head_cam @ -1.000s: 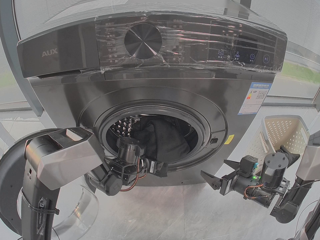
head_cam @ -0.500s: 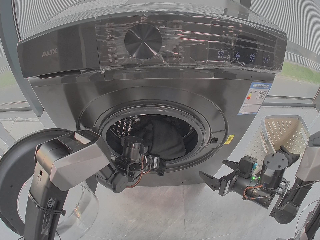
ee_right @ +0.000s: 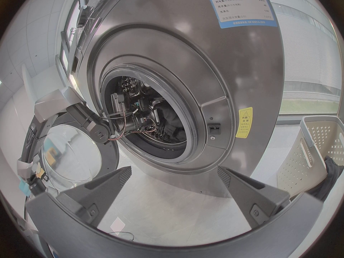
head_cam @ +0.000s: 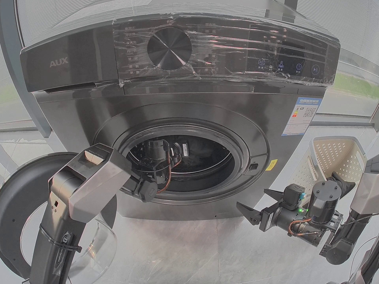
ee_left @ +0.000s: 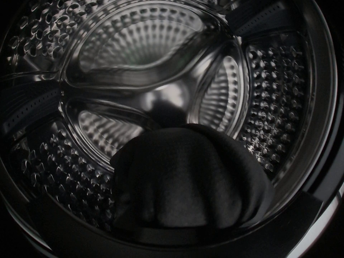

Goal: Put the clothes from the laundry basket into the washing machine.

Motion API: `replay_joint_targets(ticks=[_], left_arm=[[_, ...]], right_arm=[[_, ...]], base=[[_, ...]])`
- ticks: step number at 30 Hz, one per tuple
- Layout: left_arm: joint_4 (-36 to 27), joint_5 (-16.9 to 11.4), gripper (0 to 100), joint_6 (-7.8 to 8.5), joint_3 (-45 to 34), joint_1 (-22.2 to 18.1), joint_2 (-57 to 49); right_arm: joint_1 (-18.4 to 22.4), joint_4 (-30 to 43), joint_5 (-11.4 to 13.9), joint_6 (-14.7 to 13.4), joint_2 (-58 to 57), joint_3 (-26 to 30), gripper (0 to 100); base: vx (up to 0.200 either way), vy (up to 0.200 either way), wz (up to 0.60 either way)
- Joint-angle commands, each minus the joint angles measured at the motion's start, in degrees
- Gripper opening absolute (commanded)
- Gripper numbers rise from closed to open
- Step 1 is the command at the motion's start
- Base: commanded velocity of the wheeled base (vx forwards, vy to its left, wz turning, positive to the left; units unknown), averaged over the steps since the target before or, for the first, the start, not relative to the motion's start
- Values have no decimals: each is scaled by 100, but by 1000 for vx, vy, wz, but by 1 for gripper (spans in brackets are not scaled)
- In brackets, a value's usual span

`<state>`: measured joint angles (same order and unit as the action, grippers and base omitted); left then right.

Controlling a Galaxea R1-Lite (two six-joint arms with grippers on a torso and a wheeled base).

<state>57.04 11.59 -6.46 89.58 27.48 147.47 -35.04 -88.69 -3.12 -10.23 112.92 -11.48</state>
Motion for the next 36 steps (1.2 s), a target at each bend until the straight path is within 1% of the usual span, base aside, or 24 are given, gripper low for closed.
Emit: replay_joint_targets(ticks=[1, 7, 13, 14, 16, 17, 18, 21, 22, 24, 27, 29, 30, 32, 34, 36], left_arm=[[53, 98, 100, -13, 491, -137, 335], [18, 98, 100, -31, 288, -129, 317], [-44, 98, 100, -4, -643, -50, -43], [-70, 98, 100, -4, -714, -50, -96], [-202, 71, 100, 13, -1135, -50, -377], [-211, 71, 100, 13, -1162, -50, -394], [-228, 36, 100, 31, -1452, -41, -588], [-220, 27, 100, 31, -1821, 38, -843], [-193, 18, 100, 31, -2120, 117, -1062], [-184, 18, 100, 13, -2427, 223, -1273], [-123, 10, 100, -22, -3113, 522, -1783], [-79, 10, 100, -92, -3447, 680, -2020], [-26, 10, 100, -233, -3825, 873, -2293], [18, 1, 100, -373, -4220, 1075, -2565], [79, 1, 100, -444, -4554, 1225, -2811], [273, 1, 100, -514, -4994, 1418, -3137]], right_arm=[[14, -8, 4, 3, 11, -12, 100], [-3, -8, 4, 3, 11, -12, 100], [-12, -8, 4, 3, 11, -12, 100], [-12, -8, 4, 3, 11, -12, 100], [-21, -8, 4, 3, 2, -12, 100], [-21, -8, 4, 3, 11, -3, 100], [-12, 0, 4, -6, 2, -3, 100], [-12, 0, 4, -6, 2, 6, 100], [-12, -8, 4, -6, 2, 15, 100], [-21, -8, 4, 3, 2, 32, 100], [-21, -8, -4, -6, 2, 50, 100], [-21, -8, -4, -6, 2, 59, 100], [-21, -8, -4, -6, 2, 76, 100], [-30, 0, -4, -14, 2, 146, 100], [-38, -8, -4, -14, 2, 199, 100], [-82, -8, -4, -14, 2, 217, 100]], base=[[0, 0, 0], [0, 0, 0], [0, 0, 0], [0, 0, 0], [0, 0, 0], [0, 0, 0], [0, 0, 0], [0, 0, 0], [0, 0, 0], [0, 0, 0], [0, 0, 0], [0, 0, 0], [0, 0, 0], [0, 0, 0], [0, 0, 0], [0, 0, 0]])
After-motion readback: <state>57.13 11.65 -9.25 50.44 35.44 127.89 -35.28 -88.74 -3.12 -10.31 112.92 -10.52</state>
